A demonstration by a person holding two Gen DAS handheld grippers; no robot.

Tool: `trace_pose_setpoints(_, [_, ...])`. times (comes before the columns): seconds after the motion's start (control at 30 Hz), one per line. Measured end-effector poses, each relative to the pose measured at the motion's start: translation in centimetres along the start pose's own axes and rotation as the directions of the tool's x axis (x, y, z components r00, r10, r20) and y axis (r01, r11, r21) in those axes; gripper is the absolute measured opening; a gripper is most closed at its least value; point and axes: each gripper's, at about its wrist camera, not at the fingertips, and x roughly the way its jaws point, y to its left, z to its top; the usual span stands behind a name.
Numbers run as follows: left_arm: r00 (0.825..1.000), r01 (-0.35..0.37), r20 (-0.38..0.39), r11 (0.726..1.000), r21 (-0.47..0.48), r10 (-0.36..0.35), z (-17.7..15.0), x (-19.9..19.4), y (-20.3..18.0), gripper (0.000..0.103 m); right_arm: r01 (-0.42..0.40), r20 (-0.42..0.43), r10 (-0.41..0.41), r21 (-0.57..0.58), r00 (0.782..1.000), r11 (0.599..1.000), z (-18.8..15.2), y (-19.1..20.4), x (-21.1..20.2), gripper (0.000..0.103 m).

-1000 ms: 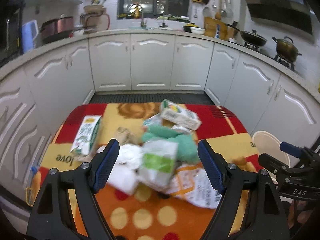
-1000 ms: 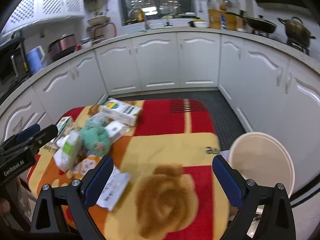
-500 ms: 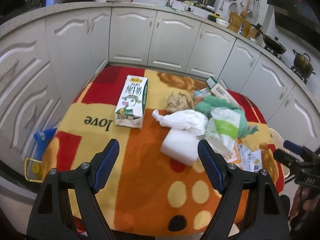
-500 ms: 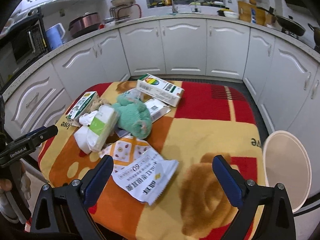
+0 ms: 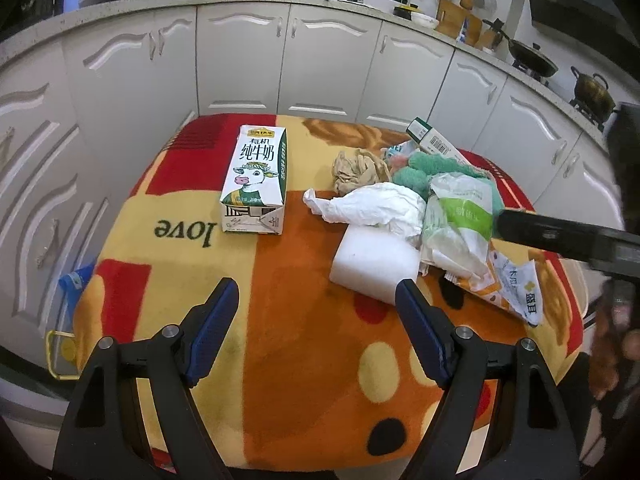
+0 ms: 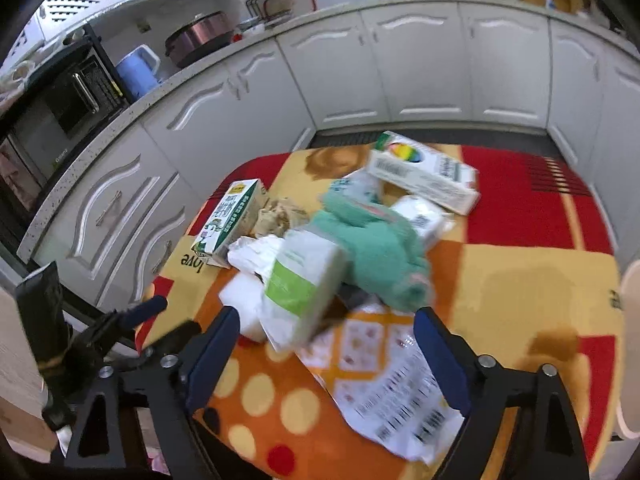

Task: Collect trash
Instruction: 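Move both tools back over the blanket toward the remaining trash, then grasp the white sponge block with the left tool while the right tool grasps the plastic bag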

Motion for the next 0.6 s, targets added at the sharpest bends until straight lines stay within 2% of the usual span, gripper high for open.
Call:
trace_pose_setpoints(0.07, [1.000,0.013,-0.003,1.000,-0.003,-0.013,0.2,0.3,0.0,0.080,-0.010,-0.032,0.011,0.021,0.999,1.000,0.5,0.0,1.7,0.071])
trace_pose_setpoints(0.13, [1.000,0.026,-0.009,1.000,0.002,-0.025,0.4,0.8,-0.3,0.080,-0.053,-0.057,0.057,0.059,0.997,0.997,0.8,-0.4,3.0,0.052])
trace_pose_setpoints(0.23, [0.999,0.042,-0.020,0.999,0.020,-0.042,0.6,1.7,-1.2,0.080,-0.085,-0.030,0.088,0.080,0.996,0.993,0.9,-0.8,2.9,0.034])
trace_pose_setpoints(0.27, [0.998,0.051,-0.027,0.998,0.029,-0.050,0.7,2.2,-1.6,0.080,-0.081,0.002,0.081,0.062,0.997,0.995,0.8,-0.6,2.3,0.033])
trace_pose_setpoints(0.33, [0.997,0.064,-0.038,0.997,0.038,-0.063,0.9,3.0,-2.2,0.080,-0.070,0.027,0.069,0.035,0.997,0.997,0.8,-0.4,1.6,0.026])
trace_pose_setpoints(0.47, [0.996,0.081,-0.049,0.995,0.054,-0.078,1.5,4.3,-3.5,0.080,-0.088,0.073,0.085,0.043,0.994,0.995,0.9,-0.8,-0.3,0.024])
trace_pose_setpoints(0.53, [0.995,0.076,-0.064,0.995,0.071,-0.072,1.7,5.2,-4.1,0.077,-0.093,0.081,0.089,0.042,0.993,0.995,0.8,-1.1,-0.8,0.022])
trace_pose_setpoints(0.57, [0.993,0.088,-0.078,0.993,0.072,-0.083,1.7,5.5,-4.3,0.062,-0.096,0.083,0.092,0.044,0.992,0.994,0.8,-1.2,-1.1,0.021])
trace_pose_setpoints(0.6, [0.993,0.088,-0.089,0.994,0.072,-0.081,1.7,5.7,-4.3,0.051,-0.101,0.084,0.097,0.046,0.992,0.994,0.7,-1.3,-1.3,0.020])
